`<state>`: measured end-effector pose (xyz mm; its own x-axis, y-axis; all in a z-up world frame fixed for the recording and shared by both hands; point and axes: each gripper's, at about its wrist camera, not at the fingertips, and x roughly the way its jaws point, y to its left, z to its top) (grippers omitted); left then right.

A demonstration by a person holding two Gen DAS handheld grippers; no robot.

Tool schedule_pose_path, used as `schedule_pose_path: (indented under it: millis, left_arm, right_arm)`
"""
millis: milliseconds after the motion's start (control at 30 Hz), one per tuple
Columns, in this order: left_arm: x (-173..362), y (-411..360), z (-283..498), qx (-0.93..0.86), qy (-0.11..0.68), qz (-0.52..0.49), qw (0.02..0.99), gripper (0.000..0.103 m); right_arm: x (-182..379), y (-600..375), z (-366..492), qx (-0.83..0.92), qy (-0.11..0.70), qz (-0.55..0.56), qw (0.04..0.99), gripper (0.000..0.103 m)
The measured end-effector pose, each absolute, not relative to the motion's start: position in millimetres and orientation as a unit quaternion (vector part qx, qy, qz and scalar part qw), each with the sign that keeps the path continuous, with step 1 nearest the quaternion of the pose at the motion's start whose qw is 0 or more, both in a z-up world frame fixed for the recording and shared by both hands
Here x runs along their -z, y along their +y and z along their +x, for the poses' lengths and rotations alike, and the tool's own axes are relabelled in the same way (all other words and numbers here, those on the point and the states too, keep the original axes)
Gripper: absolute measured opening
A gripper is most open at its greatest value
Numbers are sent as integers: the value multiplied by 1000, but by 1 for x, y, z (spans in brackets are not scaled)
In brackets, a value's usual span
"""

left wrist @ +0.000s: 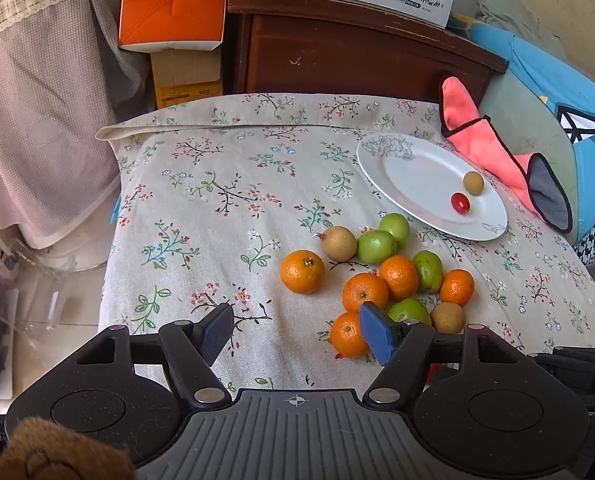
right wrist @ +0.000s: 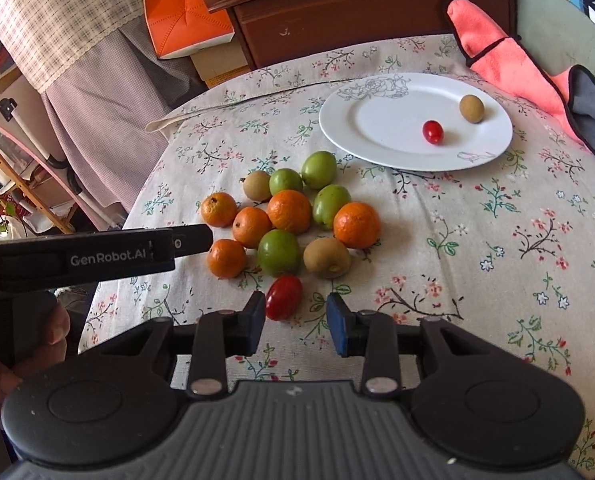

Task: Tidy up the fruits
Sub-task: 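Grasp another cherry tomato with the right gripper while the left gripper grasps a mandarin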

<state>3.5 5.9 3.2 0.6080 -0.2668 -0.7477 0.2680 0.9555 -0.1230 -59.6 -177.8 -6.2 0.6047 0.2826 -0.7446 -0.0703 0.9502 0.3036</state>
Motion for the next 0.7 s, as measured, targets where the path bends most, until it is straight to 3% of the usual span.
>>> schedule_pose_path:
  millis: [333,533,700]
  left_arm:
    - [3,6,0,155,412,22,898,67]
    - [3,6,-1,164,408,22,898,66]
    - [2,4,-5,182,403,23,896,66]
  right_arm:
    - [15,-166,-54,-97,433,101,891,34]
    - [17,-162,-51,-89,428,81,896,21]
    - [13,-169,-55,-85,432,92,893,20]
